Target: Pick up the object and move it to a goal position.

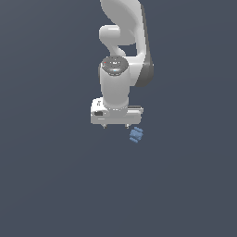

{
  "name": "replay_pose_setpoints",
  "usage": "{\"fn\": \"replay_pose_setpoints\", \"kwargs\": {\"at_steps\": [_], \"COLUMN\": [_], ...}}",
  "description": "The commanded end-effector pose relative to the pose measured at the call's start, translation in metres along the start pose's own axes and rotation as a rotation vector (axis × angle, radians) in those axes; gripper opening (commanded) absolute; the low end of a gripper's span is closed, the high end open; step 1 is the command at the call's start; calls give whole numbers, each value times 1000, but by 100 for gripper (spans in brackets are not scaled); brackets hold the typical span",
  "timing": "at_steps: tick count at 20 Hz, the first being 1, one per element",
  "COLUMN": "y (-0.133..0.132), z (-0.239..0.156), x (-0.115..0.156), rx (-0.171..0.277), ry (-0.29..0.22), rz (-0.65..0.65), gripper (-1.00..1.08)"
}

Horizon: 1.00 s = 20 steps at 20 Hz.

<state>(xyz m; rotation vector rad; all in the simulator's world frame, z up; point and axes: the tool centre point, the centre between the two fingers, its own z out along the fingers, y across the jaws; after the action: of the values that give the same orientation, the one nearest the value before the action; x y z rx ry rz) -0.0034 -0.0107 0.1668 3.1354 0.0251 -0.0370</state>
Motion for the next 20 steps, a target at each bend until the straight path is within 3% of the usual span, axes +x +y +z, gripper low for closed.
{"fn": "replay_pose_setpoints", "kwargs": {"at_steps": [1, 10, 20], "y": [0, -4, -29], "z": [-1, 3, 19], "x": [1, 0, -4], "rx": [-2, -1, 2], "ry": [2, 3, 7], "rz": [-14, 13, 132], "gripper": [100, 100, 100]}}
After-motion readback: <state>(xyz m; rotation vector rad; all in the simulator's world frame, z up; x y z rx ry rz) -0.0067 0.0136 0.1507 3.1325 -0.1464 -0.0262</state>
